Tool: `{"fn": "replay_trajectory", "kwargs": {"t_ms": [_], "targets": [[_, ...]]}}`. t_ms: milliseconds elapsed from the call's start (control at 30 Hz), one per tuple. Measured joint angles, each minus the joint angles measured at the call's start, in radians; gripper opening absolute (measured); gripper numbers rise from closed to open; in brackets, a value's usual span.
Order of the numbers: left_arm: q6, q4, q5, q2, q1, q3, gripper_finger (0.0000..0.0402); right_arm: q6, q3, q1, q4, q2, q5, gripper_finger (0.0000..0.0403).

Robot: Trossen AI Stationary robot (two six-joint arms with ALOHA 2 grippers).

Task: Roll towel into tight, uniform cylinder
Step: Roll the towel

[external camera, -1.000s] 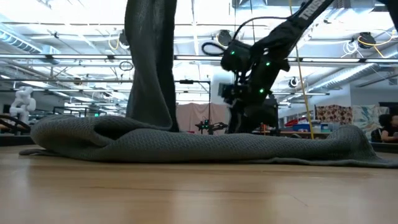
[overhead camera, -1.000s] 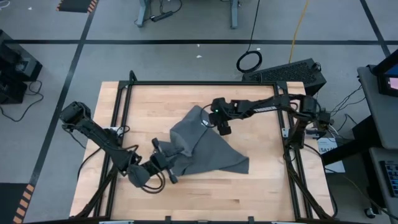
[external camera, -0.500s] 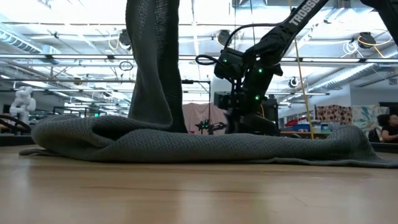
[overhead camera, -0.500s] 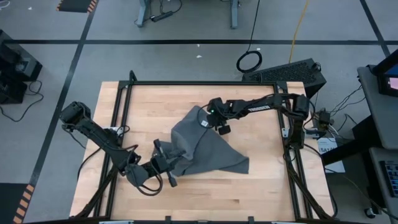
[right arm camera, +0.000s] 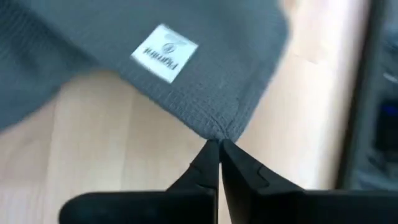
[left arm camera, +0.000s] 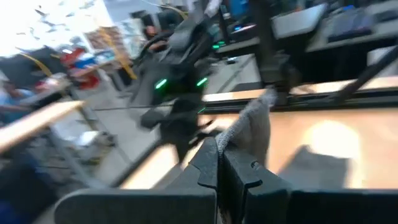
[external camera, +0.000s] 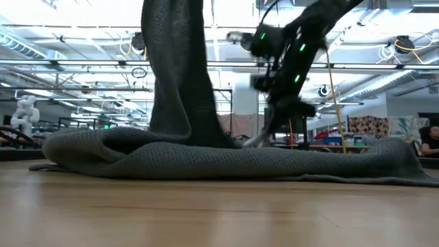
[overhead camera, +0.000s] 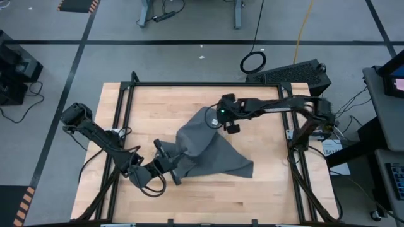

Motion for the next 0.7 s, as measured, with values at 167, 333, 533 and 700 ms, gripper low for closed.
{"fn": "replay_trajectory", "kwargs": {"t_ms": [167,333,533,700], "targets": [[0.257,0.175,-0.006,-0.019,0.043,-0.001,0.0002,0.156,0.000,0.054,-0.140,-0.265,0.093,0.0002],[0.638,0.466,0.155,-0.064,0.080,-0.001,0.0002,0.345,0.003,0.164,-0.203,-0.542,0.092,0.0003],[0.917,0.707,0.342,-0.192,0.189,0.002,0.0002,0.390,0.102,0.331,-0.202,-0.736,0.324,0.0001],[0.871,0.631,0.516,-0.313,0.367,0.002,0.0002,0.216,0.225,0.357,-0.119,-0.752,0.431,0.0001]]}}
